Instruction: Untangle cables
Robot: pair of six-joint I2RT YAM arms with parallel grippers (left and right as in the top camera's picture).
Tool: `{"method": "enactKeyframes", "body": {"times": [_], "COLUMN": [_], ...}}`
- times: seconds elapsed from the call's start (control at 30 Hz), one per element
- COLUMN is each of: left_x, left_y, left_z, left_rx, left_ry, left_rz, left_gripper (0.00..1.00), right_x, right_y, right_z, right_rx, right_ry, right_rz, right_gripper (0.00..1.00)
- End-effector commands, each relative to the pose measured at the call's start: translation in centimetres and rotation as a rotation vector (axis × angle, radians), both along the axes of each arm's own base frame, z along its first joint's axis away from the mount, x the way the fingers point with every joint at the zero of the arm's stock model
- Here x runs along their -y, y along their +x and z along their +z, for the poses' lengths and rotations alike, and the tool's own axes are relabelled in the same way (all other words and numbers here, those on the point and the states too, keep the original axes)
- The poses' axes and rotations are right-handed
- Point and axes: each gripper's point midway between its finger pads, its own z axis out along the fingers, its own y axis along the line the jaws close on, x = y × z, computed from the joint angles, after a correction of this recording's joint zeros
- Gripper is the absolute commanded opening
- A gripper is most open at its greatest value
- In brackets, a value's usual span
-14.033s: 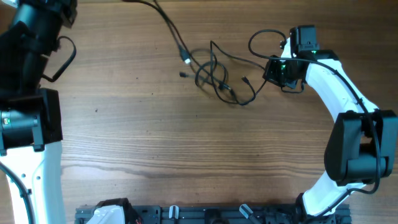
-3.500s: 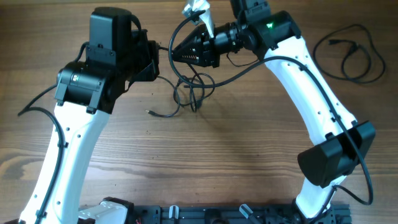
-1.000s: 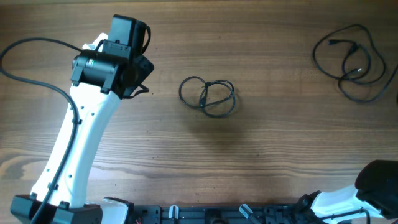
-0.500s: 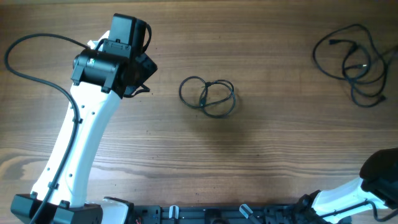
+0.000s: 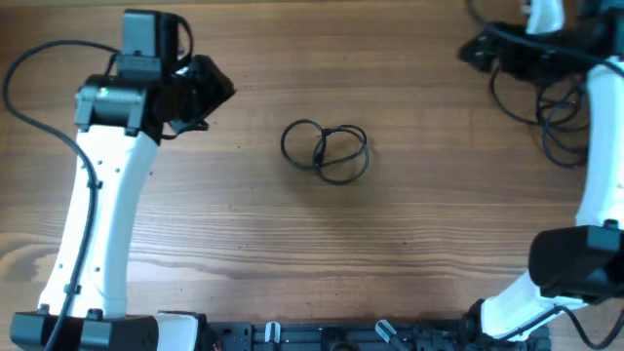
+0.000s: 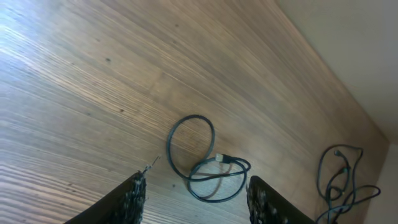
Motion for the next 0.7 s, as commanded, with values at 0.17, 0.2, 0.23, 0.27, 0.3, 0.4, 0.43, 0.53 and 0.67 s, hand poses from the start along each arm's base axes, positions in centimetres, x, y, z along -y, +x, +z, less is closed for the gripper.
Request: {"method": "enactKeyframes", "body": {"times": [0.17, 0.2, 0.23, 0.27, 0.3, 0.4, 0.43, 0.53, 0.67], "left_x": [-0.5, -0.6, -0.5, -0.5, -0.5, -0.5, -0.5, -0.5, -0.5], "left_y": [0.0, 0.0, 0.0, 0.0, 0.0, 0.0, 0.0, 0.0, 0.0], "left_z": [-0.1, -0.1, -0.1, -0.1, -0.1, -0.1, -0.1, -0.1, -0.1], "left_rx": [0.001, 0.001, 0.001, 0.001, 0.001, 0.002, 0.002, 0.002, 0.002], "left_ry": [0.005, 0.005, 0.005, 0.005, 0.005, 0.005, 0.005, 0.005, 0.004], "left_rz": [-0.046, -0.045, -0.046, -0.046, -0.046, -0.046, -0.046, -0.046, -0.045], "left_gripper": [0.55, 0.55, 0.56, 0.55, 0.55, 0.56, 0.56, 0.56, 0.56], "right_x": [-9.5, -10.5, -11.5, -12.1, -12.5, -14.1, -14.6, -15.9, -16.8], "right_y": [0.0, 0.0, -0.2, -0.3, -0.4, -0.7, -0.9, -1.2, -1.3], "right_z": [-6.8, -7.9, -9.0, -10.0, -10.6, -13.4, -14.3, -15.5, -17.0], "right_rx": [-0.03, -0.04, -0.05, -0.058, -0.063, -0.077, -0.075, -0.042, -0.023], "right_ry": [-0.107, -0.11, -0.111, -0.113, -0.115, -0.116, -0.106, -0.036, 0.019], "right_rz": [0.451, 0.498, 0.547, 0.586, 0.611, 0.726, 0.771, 0.871, 0.937], "right_gripper": [0.96, 0.96, 0.96, 0.96, 0.96, 0.95, 0.95, 0.95, 0.92]}}
